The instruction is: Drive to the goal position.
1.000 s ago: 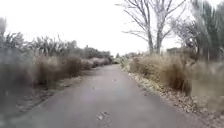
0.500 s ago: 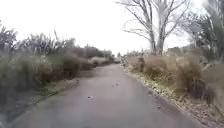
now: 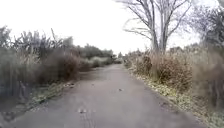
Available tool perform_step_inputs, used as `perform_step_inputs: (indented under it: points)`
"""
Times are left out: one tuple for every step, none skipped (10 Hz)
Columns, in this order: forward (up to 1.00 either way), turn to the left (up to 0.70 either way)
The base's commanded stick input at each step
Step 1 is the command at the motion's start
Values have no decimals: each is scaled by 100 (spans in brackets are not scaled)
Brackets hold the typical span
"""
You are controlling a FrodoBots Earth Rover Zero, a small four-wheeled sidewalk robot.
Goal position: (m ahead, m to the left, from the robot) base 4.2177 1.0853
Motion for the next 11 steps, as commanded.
perform_step_inputs:
  points:
    - [100,0]
    - [100,0]
    - [100,0]
    - [100,0]
    - [100,0]
    - [100,0]
    - [100,0]
    - [100,0]
    - [100,0]
    - [100,0]
    - [100,0]
